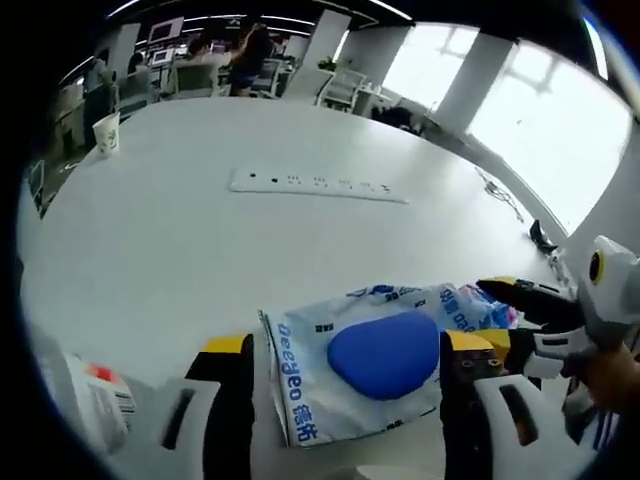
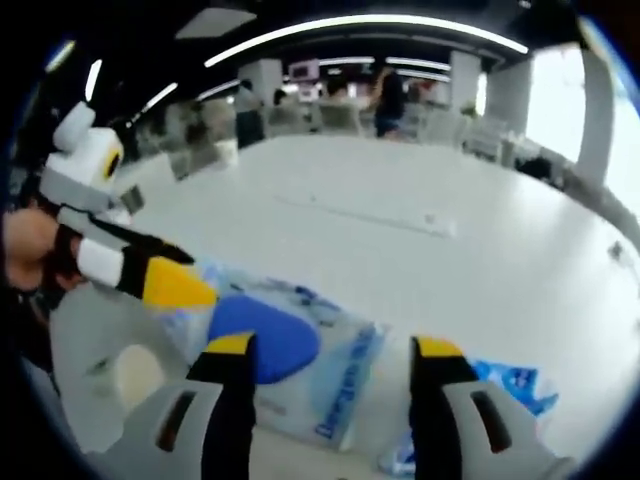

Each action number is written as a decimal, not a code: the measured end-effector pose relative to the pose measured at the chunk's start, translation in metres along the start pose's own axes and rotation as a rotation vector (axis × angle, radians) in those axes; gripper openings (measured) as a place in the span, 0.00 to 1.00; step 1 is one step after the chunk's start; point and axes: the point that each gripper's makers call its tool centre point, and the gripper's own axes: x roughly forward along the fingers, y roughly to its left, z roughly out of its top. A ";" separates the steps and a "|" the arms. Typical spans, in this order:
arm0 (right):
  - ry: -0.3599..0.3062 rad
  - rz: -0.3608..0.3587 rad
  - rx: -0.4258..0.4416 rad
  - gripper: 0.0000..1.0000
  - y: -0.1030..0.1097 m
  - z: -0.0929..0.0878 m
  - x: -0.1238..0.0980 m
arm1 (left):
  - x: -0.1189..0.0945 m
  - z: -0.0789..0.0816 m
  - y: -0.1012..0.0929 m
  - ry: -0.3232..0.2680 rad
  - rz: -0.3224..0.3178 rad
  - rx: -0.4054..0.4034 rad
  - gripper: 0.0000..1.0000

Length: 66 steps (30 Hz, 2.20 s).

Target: Arrange the tabletop items into an orderly group along one side of the table until the central work area is clear of visible clutter.

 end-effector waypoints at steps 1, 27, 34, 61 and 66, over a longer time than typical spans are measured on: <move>-0.003 0.001 -0.001 0.60 0.001 0.001 -0.001 | -0.001 0.001 -0.001 0.000 -0.001 0.019 0.82; -0.026 0.025 0.028 0.59 0.010 -0.003 -0.027 | -0.027 0.001 -0.021 -0.018 -0.051 0.118 0.82; -0.050 0.034 0.054 0.59 0.014 -0.001 -0.042 | -0.044 -0.001 -0.030 -0.046 -0.065 0.160 0.82; -0.057 0.108 0.039 0.59 0.051 -0.013 -0.073 | -0.140 -0.008 -0.019 -0.213 -0.005 0.279 0.84; -0.062 0.124 0.032 0.59 0.057 -0.012 -0.075 | -0.160 -0.003 -0.005 -0.248 0.028 0.284 0.86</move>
